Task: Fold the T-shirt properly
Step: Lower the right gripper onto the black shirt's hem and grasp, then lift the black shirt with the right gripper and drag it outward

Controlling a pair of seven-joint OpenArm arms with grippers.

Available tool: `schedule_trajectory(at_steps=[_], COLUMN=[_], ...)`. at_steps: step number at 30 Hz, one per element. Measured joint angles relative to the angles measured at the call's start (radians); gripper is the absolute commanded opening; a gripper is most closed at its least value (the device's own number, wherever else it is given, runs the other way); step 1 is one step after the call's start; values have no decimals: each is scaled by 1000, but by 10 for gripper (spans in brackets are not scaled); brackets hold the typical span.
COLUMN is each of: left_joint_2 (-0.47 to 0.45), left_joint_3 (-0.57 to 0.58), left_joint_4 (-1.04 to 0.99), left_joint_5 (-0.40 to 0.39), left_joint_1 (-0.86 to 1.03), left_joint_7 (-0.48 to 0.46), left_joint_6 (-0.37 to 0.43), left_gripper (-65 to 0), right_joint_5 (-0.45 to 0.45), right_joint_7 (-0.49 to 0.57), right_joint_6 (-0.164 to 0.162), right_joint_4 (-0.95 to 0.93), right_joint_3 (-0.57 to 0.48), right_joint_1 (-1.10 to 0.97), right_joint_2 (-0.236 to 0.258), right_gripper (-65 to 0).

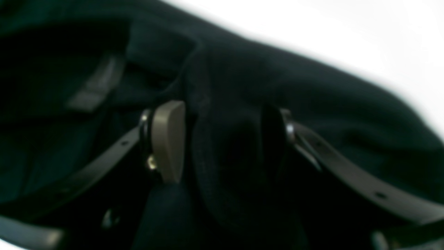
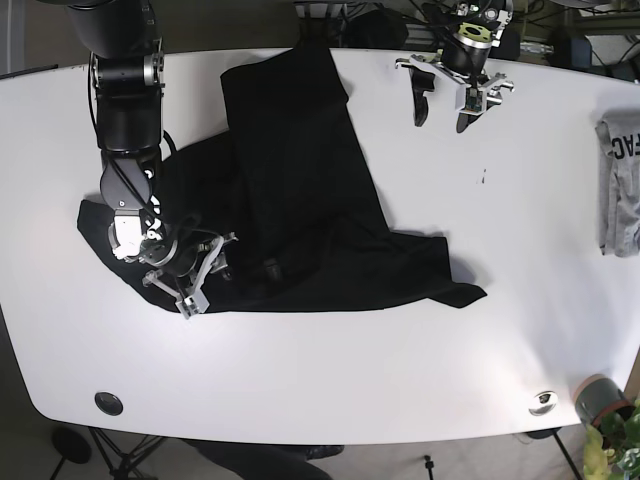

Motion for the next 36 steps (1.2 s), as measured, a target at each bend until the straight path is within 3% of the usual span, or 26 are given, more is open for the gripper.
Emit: schedule_trajectory(at_steps=[7,11,16,24,36], left_joint_2=[0,-1,-6,-6,-6], left_joint_3=[-1,-1,-3,-3,-3], left_joint_4=[0,0,-1,-1,-1], left_joint_5=[0,0,0,0,0], left_joint_1=[0,0,0,0,0], left_joint_7=[0,0,0,0,0], left_joint_6=[0,0,1,0,0], left_gripper=[-271,-271,-271,-271,-271], right_joint_5=[1,4,4,4,4], right_joint_7=[43,-32,-27,37,53], right_joint_6=[0,0,0,0,0], right_joint_4=[-3,52,85,11,7], right_joint_3=[-23,-24,-21,-22,-22], right_joint_1=[10,-10,-45,-31,-13], right_joint_2=[-10,-10,-11,-29,-29], right_gripper=[-315,-315,-315,-317,-322])
